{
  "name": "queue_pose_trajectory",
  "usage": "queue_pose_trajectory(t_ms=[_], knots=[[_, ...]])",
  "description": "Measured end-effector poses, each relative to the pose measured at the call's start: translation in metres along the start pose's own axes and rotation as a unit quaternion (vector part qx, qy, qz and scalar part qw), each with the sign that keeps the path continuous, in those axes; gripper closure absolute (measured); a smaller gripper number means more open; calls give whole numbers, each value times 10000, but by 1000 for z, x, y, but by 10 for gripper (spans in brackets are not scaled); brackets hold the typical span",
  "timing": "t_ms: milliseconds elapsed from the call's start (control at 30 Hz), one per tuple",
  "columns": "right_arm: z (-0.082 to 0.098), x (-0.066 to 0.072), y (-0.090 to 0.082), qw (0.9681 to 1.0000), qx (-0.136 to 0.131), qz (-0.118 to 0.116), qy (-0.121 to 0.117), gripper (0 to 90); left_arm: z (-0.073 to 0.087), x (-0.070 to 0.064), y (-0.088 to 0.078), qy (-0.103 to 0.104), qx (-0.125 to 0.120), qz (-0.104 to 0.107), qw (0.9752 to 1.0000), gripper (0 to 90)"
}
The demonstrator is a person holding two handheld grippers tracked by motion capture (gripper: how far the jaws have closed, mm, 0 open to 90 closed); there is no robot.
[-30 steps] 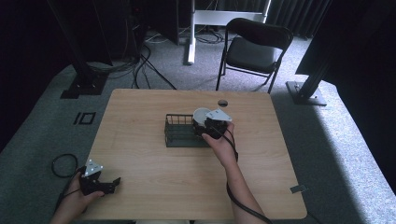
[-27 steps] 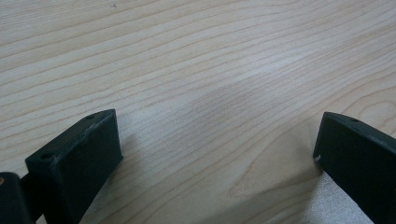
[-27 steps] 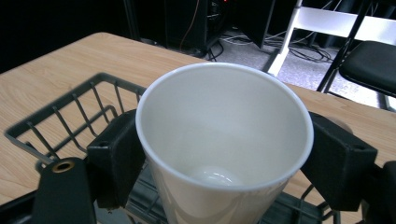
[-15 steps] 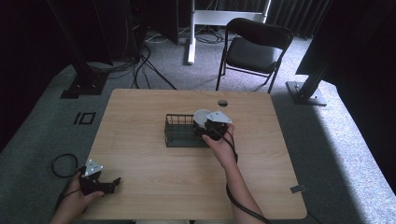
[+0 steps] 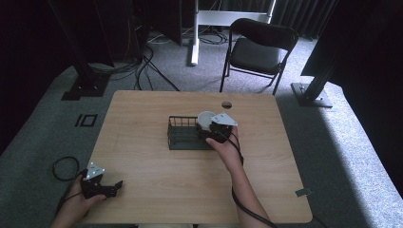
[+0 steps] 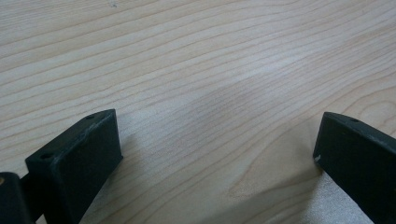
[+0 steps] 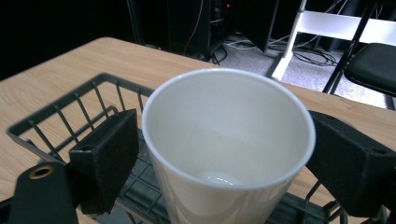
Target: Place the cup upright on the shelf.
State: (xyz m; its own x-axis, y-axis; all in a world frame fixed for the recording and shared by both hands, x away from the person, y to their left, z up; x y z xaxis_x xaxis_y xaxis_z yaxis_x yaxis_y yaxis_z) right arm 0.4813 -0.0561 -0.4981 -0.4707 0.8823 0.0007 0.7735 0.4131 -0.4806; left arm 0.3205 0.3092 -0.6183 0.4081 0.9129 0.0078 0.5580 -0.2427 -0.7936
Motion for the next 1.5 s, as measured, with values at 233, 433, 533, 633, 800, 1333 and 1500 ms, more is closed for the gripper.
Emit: queue_pose_trajectory(t_ms=[233, 433, 533, 633, 800, 1333, 1500], knots=[[2, 1, -7, 9997, 49, -200, -101, 114, 0, 0, 0, 0, 1, -1, 10000, 12], [4, -1, -12, 9997, 56, -209, -128, 114, 0, 0, 0, 0, 1, 0, 10000, 12], [5, -1, -16, 9996, 57, -227, -162, 114, 0, 0, 0, 0, 0, 0, 10000, 12], [7, -3, -20, 9996, 43, -211, -190, 114, 0, 0, 0, -1, -1, 0, 10000, 12], [13, -9, -29, 9996, 20, -186, -212, 114, 0, 0, 0, -1, -1, 0, 10000, 12], [29, -27, -48, 9998, 0, -58, -196, 115, 0, 0, 0, 0, 0, 0, 10000, 12], [40, -35, -54, 9999, 37, -9, -133, 115, 0, 0, 0, 0, 0, 0, 10000, 11]])
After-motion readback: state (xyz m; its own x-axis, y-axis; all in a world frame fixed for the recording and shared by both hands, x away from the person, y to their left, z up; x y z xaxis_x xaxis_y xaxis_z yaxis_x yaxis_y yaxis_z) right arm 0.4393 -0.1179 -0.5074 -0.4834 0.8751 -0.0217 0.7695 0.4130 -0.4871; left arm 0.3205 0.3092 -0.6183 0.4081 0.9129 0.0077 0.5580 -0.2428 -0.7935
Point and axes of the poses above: each handheld gripper's, and its own axes: y roughly forward along the jaws, z roughly out of its underside, x roughly to its left, the point moved 9 cm from there along y, roughly forward along the jaws, and after that the axes turned 6 degrees about x, right-handed, at the moved point
